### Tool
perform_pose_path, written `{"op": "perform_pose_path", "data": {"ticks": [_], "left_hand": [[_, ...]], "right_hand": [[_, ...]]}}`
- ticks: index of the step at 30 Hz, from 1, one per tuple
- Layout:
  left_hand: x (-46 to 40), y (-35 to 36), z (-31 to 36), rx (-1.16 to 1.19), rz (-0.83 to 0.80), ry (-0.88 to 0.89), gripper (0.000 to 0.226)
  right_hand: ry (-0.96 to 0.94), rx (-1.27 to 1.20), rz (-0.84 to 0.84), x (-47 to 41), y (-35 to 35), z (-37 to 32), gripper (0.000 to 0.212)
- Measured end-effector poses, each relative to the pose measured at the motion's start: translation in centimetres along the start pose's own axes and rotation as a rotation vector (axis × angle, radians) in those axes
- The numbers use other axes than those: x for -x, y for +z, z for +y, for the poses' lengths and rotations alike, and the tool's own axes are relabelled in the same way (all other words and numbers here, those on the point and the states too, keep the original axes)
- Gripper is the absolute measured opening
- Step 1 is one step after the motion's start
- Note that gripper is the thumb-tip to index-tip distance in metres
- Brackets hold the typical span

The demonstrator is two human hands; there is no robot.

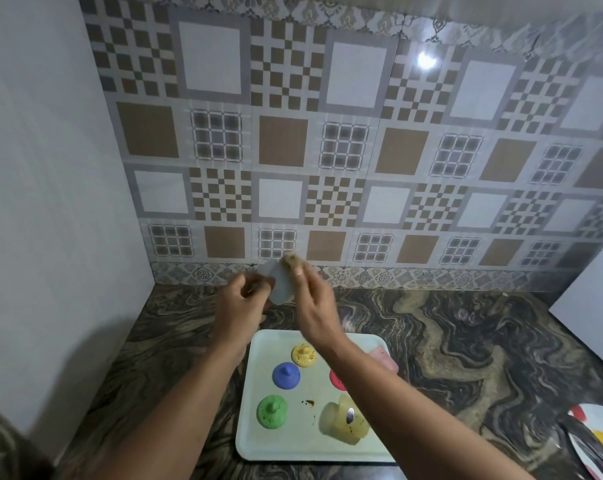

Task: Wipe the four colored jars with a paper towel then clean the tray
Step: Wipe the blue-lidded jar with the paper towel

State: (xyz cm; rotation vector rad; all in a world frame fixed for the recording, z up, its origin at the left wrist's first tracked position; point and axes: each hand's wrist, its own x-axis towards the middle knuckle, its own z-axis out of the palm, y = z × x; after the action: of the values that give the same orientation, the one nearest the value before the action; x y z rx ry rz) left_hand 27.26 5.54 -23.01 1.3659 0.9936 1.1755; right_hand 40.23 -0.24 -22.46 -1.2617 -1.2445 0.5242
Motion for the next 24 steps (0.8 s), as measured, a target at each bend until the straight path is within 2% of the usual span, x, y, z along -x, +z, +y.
{"op": "perform_pose_path", "data": {"ticks": [2, 4, 6, 8, 10, 11, 13, 14, 17, 18, 20, 22, 23, 24], "left_hand": [[0.0, 0.2, 0.3, 0.072, 0.024, -0.048, 0.004], [0.1, 0.1, 0.5, 0.13, -0.016, -0.057, 0.0], [0.5, -0.2, 0.6, 0.178, -0.132, -0.012, 0.018], [0.7, -0.6, 0.4, 0.214, -0.207, 0.003, 0.027], [0.8, -0.7, 0.4, 0.22, -0.206, 0.022, 0.025], [0.6, -0.7, 0.2, 0.167, -0.198, 0.046, 0.021], [0.3, -0.6, 0.2, -0.001, -0.17, 0.098, 0.006], [0.1, -0.5, 0.3, -0.042, -0.157, 0.09, 0.009], [0.1, 0.0, 0.6, -0.004, -0.145, -0.004, 0.013], [0.2, 0.1, 0.7, -0.012, -0.132, -0.002, 0.012], [0.1, 0.1, 0.6, -0.015, -0.126, 0.012, 0.012], [0.2, 0.2, 0.5, 0.018, -0.167, -0.008, 0.012], [0.3, 0.3, 0.5, 0.077, -0.196, -0.034, 0.013], [0.5, 0.4, 0.7, 0.159, -0.218, -0.076, 0.013]], "right_hand": [[-0.169, 0.294, -0.083, 0.6, 0.2, 1.2, 0.058], [-0.247, 0.388, -0.064, 0.8, 0.4, 2.1, 0.059], [-0.117, 0.191, -0.007, 0.6, 0.6, 1.5, 0.048], [0.148, -0.116, 0.011, -0.5, 0.2, 0.3, 0.042], [0.305, -0.141, -0.007, -1.8, -0.4, -0.1, 0.042], [0.307, -0.116, -0.011, -2.1, -0.6, 0.0, 0.039], [0.216, -0.059, 0.013, -2.2, -0.4, 0.5, 0.035], [0.168, -0.023, 0.023, -2.1, -0.3, 0.7, 0.038], [0.051, 0.138, 0.002, -1.3, -0.2, 1.8, 0.068], [0.01, 0.197, -0.005, -1.0, -0.3, 1.9, 0.072], [-0.043, 0.245, 0.008, -0.5, -0.3, 1.8, 0.064], [0.062, 0.029, 0.069, -0.2, -0.4, 1.6, 0.049], [0.224, -0.142, 0.105, -0.7, -0.6, 1.6, 0.05], [0.472, -0.354, 0.126, -1.2, -1.2, 1.7, 0.053]]}}
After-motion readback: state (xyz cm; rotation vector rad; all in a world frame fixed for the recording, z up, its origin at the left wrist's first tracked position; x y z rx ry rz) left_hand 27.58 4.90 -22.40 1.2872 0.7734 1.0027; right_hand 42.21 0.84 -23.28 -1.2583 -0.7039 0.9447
